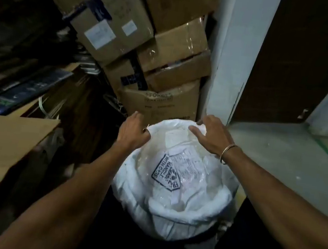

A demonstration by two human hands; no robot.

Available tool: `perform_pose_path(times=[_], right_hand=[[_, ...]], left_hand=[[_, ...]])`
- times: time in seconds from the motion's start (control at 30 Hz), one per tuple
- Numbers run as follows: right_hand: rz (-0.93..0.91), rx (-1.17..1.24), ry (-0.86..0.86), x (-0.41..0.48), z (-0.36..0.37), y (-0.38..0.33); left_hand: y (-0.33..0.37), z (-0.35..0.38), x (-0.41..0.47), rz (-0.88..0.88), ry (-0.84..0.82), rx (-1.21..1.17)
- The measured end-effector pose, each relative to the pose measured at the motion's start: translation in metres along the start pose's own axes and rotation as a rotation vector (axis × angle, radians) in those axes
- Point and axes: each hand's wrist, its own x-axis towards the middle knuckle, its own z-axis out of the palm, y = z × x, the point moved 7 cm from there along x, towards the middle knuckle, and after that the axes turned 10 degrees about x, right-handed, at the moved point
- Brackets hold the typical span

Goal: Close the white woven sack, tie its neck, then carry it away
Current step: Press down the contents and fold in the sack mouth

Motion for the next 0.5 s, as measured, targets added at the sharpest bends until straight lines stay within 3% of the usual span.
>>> perform_pose_path(times=[0.17,0.23,0.33,0.5], right_hand=[[0.000,0.027,-0.311,-0.066,0.069,0.030],[-0.089,-0.006,-0.327,-0.085,0.078,0.029],[-0.198,0.010,-0.364,-0.114,0.080,0.009],[-0.321,-0.038,-0.626,-0.147,0.106,-0.017]], left_hand=[[-0.008,0.085,-0.071,-0.037,-0.267,-0.130],[-0.010,0.105,-0.089,-0.019,-0.334,-0.127],[-0.004,0.116,-0.089,0.003,-0.336,-0.088],[0.002,0.125,-0.083,0.019,-0.314,-0.139]])
